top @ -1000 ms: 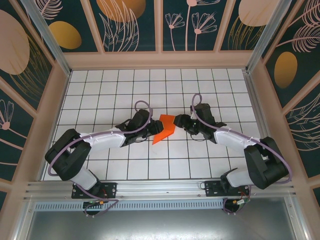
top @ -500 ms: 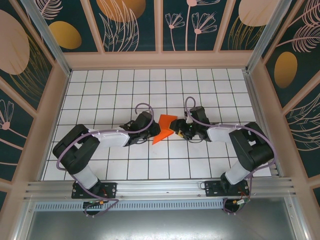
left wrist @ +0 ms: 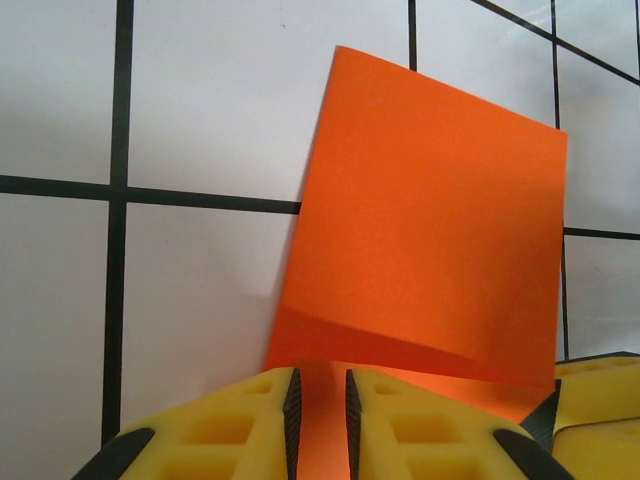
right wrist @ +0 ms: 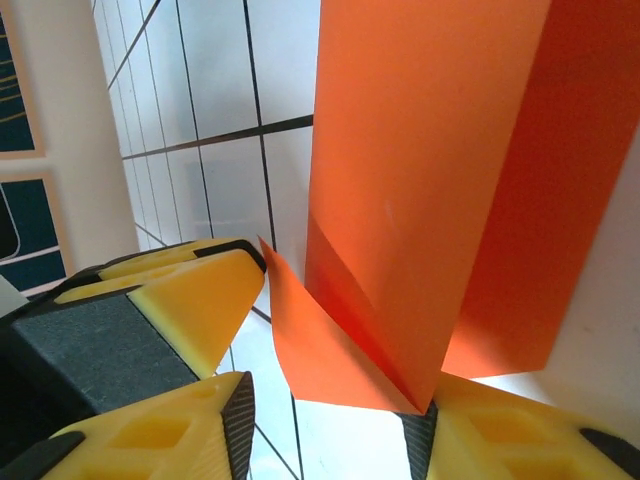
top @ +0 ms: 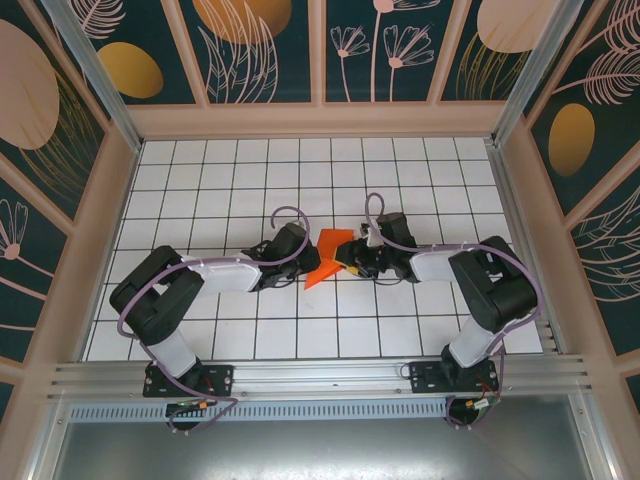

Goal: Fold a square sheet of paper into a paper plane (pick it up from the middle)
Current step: Fourth fold the wing at the center of the table.

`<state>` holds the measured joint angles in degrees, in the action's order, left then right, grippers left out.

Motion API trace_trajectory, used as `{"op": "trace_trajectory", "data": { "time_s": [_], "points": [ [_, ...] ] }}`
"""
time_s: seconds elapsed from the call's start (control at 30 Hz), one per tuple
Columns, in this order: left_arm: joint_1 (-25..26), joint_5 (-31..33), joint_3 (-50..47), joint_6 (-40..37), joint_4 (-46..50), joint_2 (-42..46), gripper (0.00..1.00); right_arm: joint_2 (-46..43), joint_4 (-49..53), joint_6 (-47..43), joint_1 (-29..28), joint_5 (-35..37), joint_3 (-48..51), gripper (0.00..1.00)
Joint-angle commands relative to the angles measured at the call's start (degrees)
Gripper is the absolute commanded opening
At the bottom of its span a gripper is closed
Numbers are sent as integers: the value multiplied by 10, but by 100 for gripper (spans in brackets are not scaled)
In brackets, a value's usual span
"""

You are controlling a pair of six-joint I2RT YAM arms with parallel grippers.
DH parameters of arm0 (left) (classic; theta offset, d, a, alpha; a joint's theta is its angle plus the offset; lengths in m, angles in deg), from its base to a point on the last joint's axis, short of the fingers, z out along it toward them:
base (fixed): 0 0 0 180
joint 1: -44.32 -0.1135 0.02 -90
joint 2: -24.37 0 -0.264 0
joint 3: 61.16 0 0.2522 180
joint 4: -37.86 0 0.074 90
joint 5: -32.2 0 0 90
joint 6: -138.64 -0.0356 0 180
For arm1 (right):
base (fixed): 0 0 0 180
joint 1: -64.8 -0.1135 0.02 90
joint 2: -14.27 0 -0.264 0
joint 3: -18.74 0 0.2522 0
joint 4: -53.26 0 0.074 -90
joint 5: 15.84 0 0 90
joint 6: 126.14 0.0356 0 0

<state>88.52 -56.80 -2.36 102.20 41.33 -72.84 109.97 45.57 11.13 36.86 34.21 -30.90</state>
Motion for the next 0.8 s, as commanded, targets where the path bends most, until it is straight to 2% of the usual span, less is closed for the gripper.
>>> {"op": "trace_trajectory", "data": {
  "time_s": [0.0, 0.3, 0.43, 0.63, 0.77],
  "points": [
    [1, 11, 14, -13, 6, -6, 22, 11, -33, -17, 3, -32, -3, 43],
    [1, 20, 23, -19, 9, -25, 22, 49, -41, -32, -5, -60, -29, 36],
    [1, 23, 25, -22, 11, -28, 23, 55, -37, -35, -6, -51, -35, 35],
    [2, 31, 22, -21, 10, -23, 24, 58, -52, -15, -6, -22, -32, 26],
    [2, 40, 15, -21, 5, -13, 27, 52, -71, 16, -6, 3, -24, 26]
  ]
}}
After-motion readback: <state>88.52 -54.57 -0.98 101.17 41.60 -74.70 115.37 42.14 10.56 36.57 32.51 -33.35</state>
